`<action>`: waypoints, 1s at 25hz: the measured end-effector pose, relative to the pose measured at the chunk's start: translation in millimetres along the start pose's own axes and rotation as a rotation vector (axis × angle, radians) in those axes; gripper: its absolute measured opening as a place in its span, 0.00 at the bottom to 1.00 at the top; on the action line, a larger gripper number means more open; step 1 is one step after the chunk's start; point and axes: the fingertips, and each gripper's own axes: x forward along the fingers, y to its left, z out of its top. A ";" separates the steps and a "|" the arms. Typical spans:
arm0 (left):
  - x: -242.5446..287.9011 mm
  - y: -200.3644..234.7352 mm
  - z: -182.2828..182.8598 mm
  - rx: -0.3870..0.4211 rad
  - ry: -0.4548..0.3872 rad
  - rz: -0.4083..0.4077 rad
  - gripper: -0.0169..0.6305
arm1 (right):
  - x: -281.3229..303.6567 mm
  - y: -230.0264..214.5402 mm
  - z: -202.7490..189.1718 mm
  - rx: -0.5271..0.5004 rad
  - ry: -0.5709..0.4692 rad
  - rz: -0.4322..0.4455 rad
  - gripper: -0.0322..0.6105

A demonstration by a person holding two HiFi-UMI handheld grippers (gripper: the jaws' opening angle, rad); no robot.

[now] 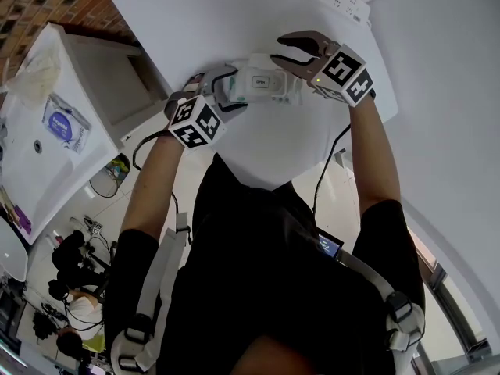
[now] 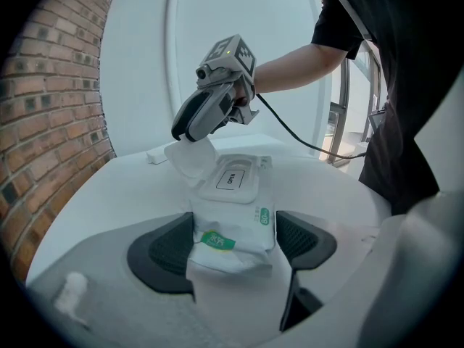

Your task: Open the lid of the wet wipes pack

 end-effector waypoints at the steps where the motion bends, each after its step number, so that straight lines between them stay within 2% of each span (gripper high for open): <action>1: -0.1 0.0 -0.2 -0.001 0.000 0.001 0.59 | 1.4 -1.9 -1.5 0.003 0.002 -0.006 0.29; 8: -0.6 0.9 0.8 -0.006 0.000 0.007 0.59 | 11.0 -10.2 -11.7 0.032 0.011 -0.040 0.26; 16: 1.3 1.4 3.0 -0.040 -0.036 0.070 0.59 | 21.8 -14.9 -24.8 0.051 0.032 -0.079 0.26; 20: -4.4 3.1 8.4 -0.116 -0.103 0.067 0.59 | 14.4 -13.6 -19.8 0.082 -0.007 -0.107 0.26; 25: -16.3 -5.5 17.0 -0.163 -0.169 0.034 0.59 | -4.4 -8.3 -10.3 0.088 -0.043 -0.167 0.26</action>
